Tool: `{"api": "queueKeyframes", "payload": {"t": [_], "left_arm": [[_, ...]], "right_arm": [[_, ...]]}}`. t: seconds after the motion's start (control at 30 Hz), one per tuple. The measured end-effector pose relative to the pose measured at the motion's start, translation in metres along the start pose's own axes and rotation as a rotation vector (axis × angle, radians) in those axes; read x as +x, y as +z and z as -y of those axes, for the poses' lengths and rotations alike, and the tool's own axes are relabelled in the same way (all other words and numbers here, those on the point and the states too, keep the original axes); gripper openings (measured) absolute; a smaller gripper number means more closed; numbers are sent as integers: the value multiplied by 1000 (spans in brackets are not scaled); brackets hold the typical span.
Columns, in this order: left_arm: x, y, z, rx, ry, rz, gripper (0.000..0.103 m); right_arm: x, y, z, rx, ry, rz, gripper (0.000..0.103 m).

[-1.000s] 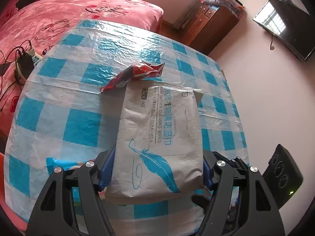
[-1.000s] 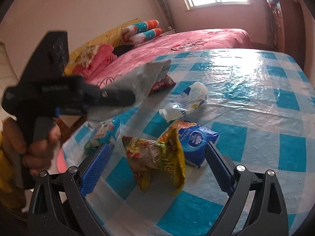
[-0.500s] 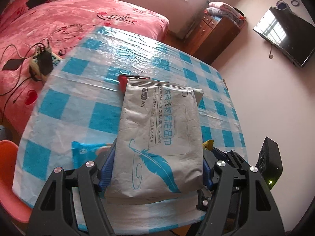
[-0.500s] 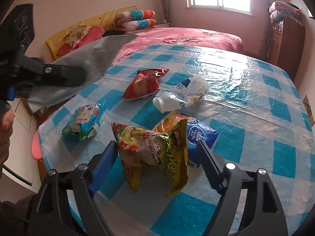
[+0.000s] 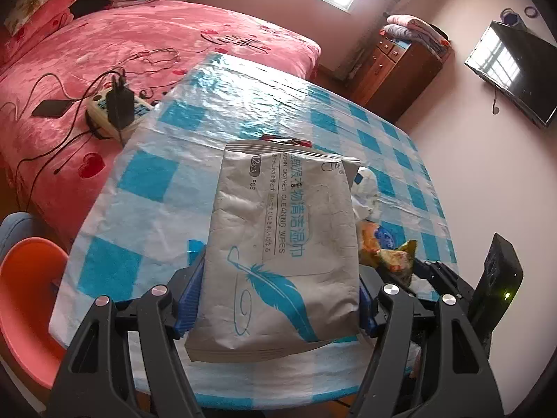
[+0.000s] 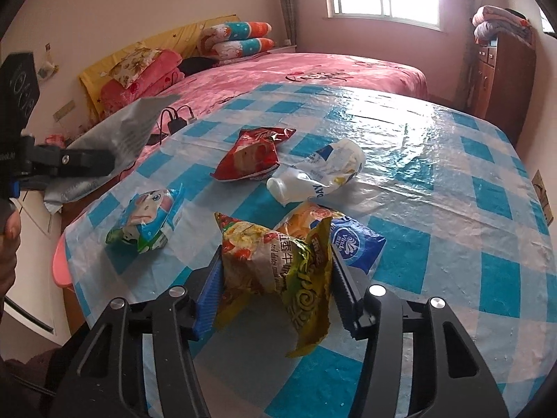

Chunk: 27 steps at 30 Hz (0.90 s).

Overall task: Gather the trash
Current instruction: 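Grasp the yellow chip bag with the right tool while the left tool holds the wipes pack, then carry the wipes pack and chip bag over the orange bucket and open both tools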

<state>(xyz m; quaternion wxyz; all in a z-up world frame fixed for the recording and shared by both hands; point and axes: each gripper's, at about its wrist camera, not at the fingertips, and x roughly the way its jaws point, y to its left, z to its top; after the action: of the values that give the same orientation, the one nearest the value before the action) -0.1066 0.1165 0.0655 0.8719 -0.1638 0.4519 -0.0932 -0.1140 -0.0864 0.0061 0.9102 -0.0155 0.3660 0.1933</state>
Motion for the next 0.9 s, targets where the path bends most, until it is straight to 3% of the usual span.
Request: {"api": "queueKeyframes", "payload": {"t": [0.53, 0.9], "left_arm": [[-24, -18, -66, -75, -14, 41, 71], [-37, -30, -109, -116, -29, 69, 71]], "right_arm": [[-1, 11, 1, 152, 86, 58, 56], [-5, 23, -24, 243, 212, 72, 56]]}}
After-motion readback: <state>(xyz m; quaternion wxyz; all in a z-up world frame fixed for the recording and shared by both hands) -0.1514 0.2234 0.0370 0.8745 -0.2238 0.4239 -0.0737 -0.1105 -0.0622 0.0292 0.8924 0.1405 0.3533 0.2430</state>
